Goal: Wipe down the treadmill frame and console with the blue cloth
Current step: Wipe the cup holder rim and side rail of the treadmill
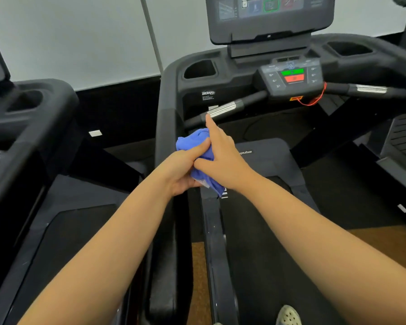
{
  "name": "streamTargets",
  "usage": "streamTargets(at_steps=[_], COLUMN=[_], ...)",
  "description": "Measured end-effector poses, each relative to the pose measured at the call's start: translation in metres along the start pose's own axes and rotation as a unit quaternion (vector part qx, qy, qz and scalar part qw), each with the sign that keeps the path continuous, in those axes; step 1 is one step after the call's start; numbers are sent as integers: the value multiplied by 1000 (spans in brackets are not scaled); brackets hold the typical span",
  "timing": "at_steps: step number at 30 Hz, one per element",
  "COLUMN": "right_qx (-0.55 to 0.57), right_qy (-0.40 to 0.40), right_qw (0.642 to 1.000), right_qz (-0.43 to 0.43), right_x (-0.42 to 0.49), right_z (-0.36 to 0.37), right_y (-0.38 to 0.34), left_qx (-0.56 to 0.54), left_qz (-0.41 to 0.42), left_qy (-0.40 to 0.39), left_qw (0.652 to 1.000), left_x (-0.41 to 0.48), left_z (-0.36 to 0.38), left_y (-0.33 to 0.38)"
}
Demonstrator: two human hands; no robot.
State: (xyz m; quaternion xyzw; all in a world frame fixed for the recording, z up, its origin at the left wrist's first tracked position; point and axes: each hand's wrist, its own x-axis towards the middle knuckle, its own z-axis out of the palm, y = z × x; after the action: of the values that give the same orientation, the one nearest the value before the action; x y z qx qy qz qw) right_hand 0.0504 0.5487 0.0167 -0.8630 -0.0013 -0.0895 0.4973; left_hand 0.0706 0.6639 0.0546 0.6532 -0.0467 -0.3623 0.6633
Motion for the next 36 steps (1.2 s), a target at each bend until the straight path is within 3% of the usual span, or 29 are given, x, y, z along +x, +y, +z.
streamTargets(at_steps=[3, 7, 10, 13, 19, 25, 36], right_qx=[33, 88, 157, 254, 293, 316, 344], right_qy=[-39, 7, -143, -214, -113, -42, 0], right_qw=[999, 992, 962, 931, 937, 941, 935], right_qz=[11, 87, 173, 149, 150, 114, 84], right_x=[-6, 0, -1, -11, -24, -40, -46], right_z=[-26, -69, -106, -134, -175, -216, -268], right_y=[7, 26, 43, 58, 88, 111, 125], left_qx=[10, 47, 69, 90, 62, 22, -50], left_qz=[4, 36, 47, 42, 45, 112, 172], left_qy=[-5, -78, -105, -102, -10, 64, 89], left_qw=[1000, 995, 991, 990, 997, 991, 980], left_x=[11, 23, 28, 38, 59, 77, 96], left_z=[2, 8, 26, 45, 96, 151, 214], left_y=[-4, -2, 6, 10, 6, -4, 1])
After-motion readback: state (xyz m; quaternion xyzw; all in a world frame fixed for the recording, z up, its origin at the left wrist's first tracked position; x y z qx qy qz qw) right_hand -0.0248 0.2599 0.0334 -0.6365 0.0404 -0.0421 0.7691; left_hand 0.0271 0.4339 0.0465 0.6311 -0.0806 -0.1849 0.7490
